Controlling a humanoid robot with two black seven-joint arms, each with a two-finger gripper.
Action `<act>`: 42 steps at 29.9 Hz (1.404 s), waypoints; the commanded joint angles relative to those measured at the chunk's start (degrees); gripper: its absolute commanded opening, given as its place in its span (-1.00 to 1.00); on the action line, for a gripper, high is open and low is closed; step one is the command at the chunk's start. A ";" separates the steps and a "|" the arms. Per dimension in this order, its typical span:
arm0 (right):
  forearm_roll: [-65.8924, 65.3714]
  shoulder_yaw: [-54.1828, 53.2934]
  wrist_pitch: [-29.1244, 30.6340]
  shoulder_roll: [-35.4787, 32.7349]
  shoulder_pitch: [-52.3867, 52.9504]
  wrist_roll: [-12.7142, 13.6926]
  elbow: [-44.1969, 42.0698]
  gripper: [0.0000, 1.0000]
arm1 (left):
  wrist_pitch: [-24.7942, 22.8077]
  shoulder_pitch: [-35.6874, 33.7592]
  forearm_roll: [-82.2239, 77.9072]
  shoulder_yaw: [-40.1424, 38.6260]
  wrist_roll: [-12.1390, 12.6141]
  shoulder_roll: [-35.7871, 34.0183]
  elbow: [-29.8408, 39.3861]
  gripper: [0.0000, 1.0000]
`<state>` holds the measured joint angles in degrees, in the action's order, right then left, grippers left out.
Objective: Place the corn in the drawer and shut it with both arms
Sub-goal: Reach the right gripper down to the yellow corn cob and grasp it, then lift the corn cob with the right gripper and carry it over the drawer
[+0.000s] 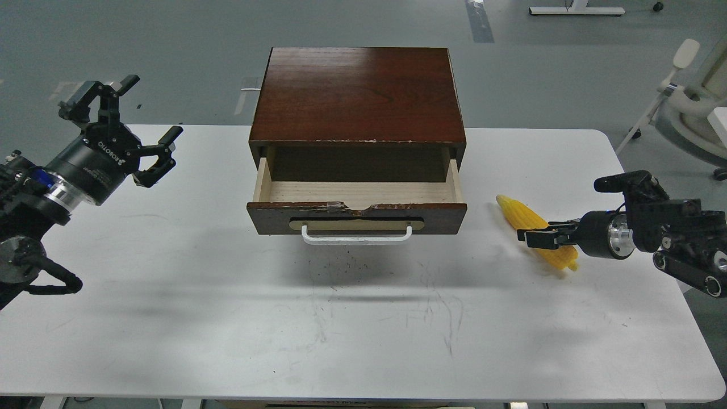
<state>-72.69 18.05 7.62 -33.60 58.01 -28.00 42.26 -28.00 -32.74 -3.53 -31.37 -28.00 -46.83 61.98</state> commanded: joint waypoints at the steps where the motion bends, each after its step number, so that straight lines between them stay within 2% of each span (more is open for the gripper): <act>1: 0.00 0.14 -0.07 -0.58 0.17 0.00 0.28 -0.84 | 0.00 -0.04 0.01 -0.01 0.00 -0.02 -0.02 0.98; 3: -0.09 0.15 -0.07 -0.85 0.35 0.00 0.45 -1.00 | 0.00 -0.04 0.01 -0.01 0.00 -0.02 0.07 0.98; 7: 0.09 -0.03 -0.15 -2.60 1.49 0.00 2.38 -1.00 | 0.00 -0.04 0.01 -0.01 0.00 -0.55 0.07 0.98; 13: 1.76 -1.96 -0.15 -7.00 13.36 0.00 7.92 -1.00 | 0.00 -0.04 0.01 -0.01 0.00 -1.42 0.86 0.98; 15: 3.68 -2.40 0.11 -8.14 20.18 0.00 9.58 -1.00 | 0.00 -0.13 0.01 -0.01 0.00 -1.42 0.86 0.98; 21: 7.29 -1.79 0.72 -7.09 31.89 0.00 13.45 -1.00 | 0.00 -0.13 0.01 -0.10 0.00 -2.21 1.47 0.98; 31: 6.86 7.51 0.29 8.27 42.62 0.00 20.13 -1.00 | 0.00 -0.13 0.01 -0.71 0.00 -4.15 2.53 0.98; 39: 0.01 12.89 -1.38 17.95 44.38 0.00 18.82 -1.00 | 0.00 -0.13 0.01 -0.71 0.00 -4.59 3.14 0.98; 42: -5.87 16.13 -4.80 21.29 44.38 0.00 16.28 -1.00 | 0.00 -0.13 0.01 -0.71 0.00 -4.59 3.23 0.98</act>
<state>-73.76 31.52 5.63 -15.07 102.37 -28.01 60.58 -28.00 -32.87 -3.51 -32.08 -28.00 -51.39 65.12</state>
